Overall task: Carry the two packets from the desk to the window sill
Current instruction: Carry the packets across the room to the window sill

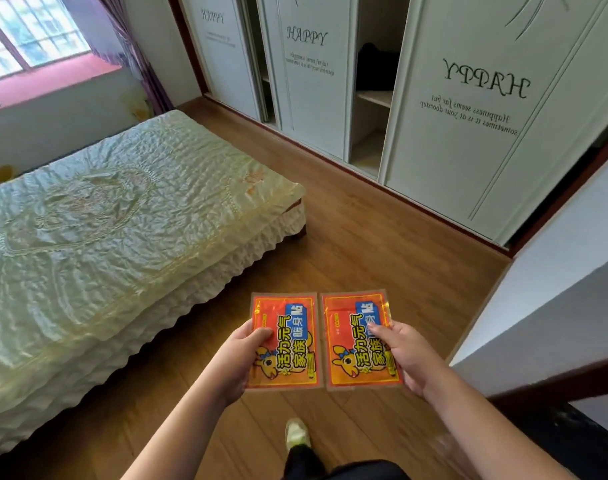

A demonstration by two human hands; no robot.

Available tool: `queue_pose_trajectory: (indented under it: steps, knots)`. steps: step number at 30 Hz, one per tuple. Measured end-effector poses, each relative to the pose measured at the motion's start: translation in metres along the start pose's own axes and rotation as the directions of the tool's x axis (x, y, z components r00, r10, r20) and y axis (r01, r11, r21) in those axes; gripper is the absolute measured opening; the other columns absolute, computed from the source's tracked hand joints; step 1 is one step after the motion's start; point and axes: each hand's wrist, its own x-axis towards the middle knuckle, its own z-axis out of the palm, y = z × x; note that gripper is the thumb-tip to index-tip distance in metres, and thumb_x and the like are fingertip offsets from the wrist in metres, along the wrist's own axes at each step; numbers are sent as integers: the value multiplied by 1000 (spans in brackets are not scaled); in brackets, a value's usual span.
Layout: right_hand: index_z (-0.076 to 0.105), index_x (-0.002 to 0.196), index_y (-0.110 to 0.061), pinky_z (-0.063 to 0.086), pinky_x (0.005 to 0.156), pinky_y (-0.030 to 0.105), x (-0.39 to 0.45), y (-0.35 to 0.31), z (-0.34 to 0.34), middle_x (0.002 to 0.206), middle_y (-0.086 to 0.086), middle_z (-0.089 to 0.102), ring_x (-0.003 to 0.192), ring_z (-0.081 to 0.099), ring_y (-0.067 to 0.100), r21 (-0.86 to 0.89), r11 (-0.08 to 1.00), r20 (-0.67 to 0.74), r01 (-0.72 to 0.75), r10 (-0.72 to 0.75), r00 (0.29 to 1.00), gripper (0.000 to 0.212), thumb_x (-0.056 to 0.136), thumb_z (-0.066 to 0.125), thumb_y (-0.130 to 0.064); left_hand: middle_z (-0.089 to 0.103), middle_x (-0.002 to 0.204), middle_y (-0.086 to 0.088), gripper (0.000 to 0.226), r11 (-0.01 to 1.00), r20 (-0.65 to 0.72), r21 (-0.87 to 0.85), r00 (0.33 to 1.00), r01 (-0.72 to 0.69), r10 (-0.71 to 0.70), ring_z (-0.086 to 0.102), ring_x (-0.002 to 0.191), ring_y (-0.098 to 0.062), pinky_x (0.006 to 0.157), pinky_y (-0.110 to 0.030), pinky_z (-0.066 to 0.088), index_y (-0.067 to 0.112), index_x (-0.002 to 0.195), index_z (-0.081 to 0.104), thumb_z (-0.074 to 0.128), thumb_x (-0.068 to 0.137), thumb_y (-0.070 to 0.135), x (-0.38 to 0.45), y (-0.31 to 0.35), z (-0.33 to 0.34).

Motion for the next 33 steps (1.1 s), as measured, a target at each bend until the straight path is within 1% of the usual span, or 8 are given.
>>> queue_pose_trajectory:
  steps: [5, 9, 13, 16, 18, 22, 24, 33]
  knots:
    - [65, 108, -6, 64, 62, 40, 57, -40, 14, 85, 16, 81, 72, 78, 27, -41, 999, -39, 8, -10, 999, 16, 98, 56, -16, 79, 101, -15, 18, 1000, 6, 9, 1000, -28, 28, 76, 92, -36, 78, -50, 61, 21, 115, 60, 51, 100, 22, 66, 38, -11]
    - [66, 108, -10, 63, 63, 39, 104, -75, 29, 87, 13, 81, 74, 78, 27, -46, 999, -82, 29, -33, 996, 16, 98, 57, -20, 80, 99, -14, 18, 999, 23, -30, 999, -30, 31, 77, 89, -35, 68, -45, 62, 22, 114, 61, 51, 100, 21, 118, 79, -22]
    - [66, 108, -11, 62, 63, 39, 140, -110, 39, 91, 15, 81, 78, 78, 28, -47, 998, -90, 43, -47, 995, 18, 98, 58, -22, 80, 97, -14, 18, 999, 53, -12, 997, -47, 48, 77, 86, -34, 65, -45, 62, 23, 112, 64, 50, 100, 19, 163, 124, -28]
    - [66, 109, -10, 62, 69, 41, 163, -131, 39, 94, 15, 80, 81, 78, 29, -36, 998, -113, 56, -59, 992, 19, 98, 57, -23, 81, 93, -12, 19, 998, 67, 25, 996, -54, 52, 78, 81, -32, 63, -43, 61, 23, 110, 64, 50, 100, 17, 192, 152, -25]
    - [66, 110, -11, 62, 70, 42, 179, -143, 36, 95, 15, 80, 83, 78, 30, -22, 998, -115, 60, -62, 991, 20, 98, 57, -24, 81, 91, -12, 18, 998, 87, 36, 995, -59, 56, 78, 79, -31, 61, -42, 61, 23, 109, 65, 49, 100, 17, 210, 169, -17]
    - [69, 109, -9, 63, 61, 39, 215, -169, 23, 92, 16, 80, 78, 78, 28, 52, 996, -115, 79, -73, 991, 20, 98, 56, -20, 81, 92, -12, 20, 998, 121, 50, 992, -39, 33, 78, 78, -31, 56, -39, 61, 24, 106, 66, 49, 100, 16, 250, 197, 4]
    - [70, 108, -9, 63, 63, 39, 235, -184, 13, 94, 16, 80, 79, 78, 28, 56, 995, -113, 80, -73, 991, 21, 98, 56, -21, 81, 93, -12, 20, 998, 124, 52, 992, -22, 16, 78, 78, -31, 56, -40, 62, 25, 105, 67, 50, 100, 16, 271, 209, 18]
    - [68, 107, -13, 63, 66, 39, 327, -284, -57, 92, 11, 81, 79, 78, 25, 40, 997, -89, 73, -69, 994, 18, 98, 57, -23, 81, 88, -11, 16, 1000, 20, 20, 1000, 2, -2, 78, 74, -30, 52, -38, 61, 26, 104, 67, 54, 99, 19, 370, 278, 94]
